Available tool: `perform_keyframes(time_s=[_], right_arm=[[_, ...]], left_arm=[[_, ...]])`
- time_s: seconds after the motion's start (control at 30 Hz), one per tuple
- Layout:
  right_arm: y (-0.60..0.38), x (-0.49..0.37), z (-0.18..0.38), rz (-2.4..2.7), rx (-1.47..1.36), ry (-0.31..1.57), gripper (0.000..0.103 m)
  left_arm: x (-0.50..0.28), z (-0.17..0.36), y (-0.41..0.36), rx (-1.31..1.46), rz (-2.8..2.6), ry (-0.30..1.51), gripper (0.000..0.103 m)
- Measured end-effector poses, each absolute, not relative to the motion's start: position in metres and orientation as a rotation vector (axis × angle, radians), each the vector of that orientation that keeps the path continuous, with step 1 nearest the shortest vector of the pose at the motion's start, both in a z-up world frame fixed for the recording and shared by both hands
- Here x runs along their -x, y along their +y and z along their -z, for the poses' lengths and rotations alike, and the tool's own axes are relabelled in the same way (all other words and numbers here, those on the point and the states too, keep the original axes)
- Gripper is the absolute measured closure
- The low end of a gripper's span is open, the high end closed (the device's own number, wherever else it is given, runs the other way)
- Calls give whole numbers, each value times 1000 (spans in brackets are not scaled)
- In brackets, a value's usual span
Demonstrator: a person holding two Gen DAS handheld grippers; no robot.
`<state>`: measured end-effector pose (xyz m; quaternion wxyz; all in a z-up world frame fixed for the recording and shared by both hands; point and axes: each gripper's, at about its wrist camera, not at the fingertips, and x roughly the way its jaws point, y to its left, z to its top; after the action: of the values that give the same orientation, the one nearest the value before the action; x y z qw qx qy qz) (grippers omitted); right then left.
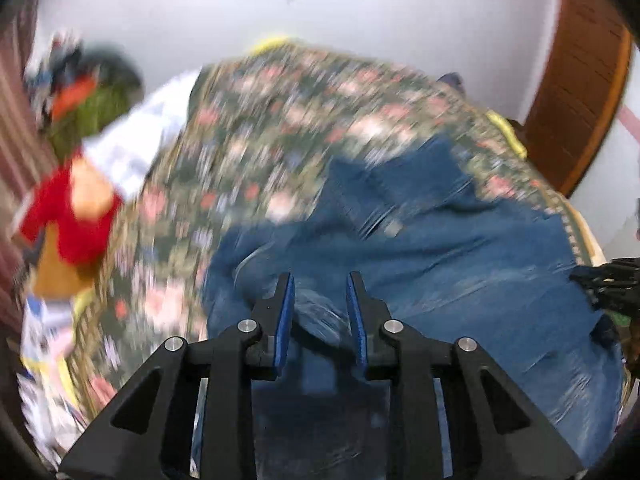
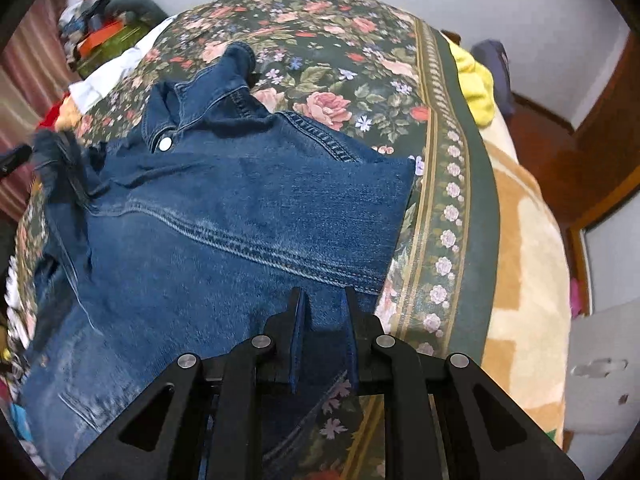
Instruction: Fold large clothes
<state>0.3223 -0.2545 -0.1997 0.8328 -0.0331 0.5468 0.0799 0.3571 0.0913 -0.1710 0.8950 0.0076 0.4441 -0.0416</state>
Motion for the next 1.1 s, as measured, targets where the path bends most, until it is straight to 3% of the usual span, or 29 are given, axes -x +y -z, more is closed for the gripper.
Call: perform_keyframes(time_s=[0.17, 0.3, 0.53, 0.7, 0.77, 0.83, 0.87, 0.93, 1.1], right_arm=[[-257, -318, 201, -150, 89, 1171, 89], [-259, -316, 201, -122, 97, 1180, 89], [-266, -310, 204, -90, 78, 1191, 89], [-276, -304, 206, -92, 14, 1192, 88], [-280, -302, 206, -101, -2, 1192, 88], [-283, -300, 204, -111, -17, 1197, 88], [-284, -299, 203, -113, -23, 1199, 88], [-288, -299, 200, -124, -55, 1213, 88], [-296, -308, 189, -150, -141, 1239, 88]], left_arm=[[-340, 235, 145, 170, 36, 1075, 76], [-316, 251, 169, 343, 66, 1099, 49], [-313, 247, 180, 570, 154, 1048, 36], [-348, 263, 165, 487, 114, 1101, 36], [-366, 275, 154, 390, 19, 1149, 44], [-378, 271, 135, 257, -51, 1139, 66], [-381, 267, 126, 181, -77, 1127, 69], [-385, 253, 109, 59, -108, 1070, 74], [-381, 189, 104, -7, -120, 874, 75]])
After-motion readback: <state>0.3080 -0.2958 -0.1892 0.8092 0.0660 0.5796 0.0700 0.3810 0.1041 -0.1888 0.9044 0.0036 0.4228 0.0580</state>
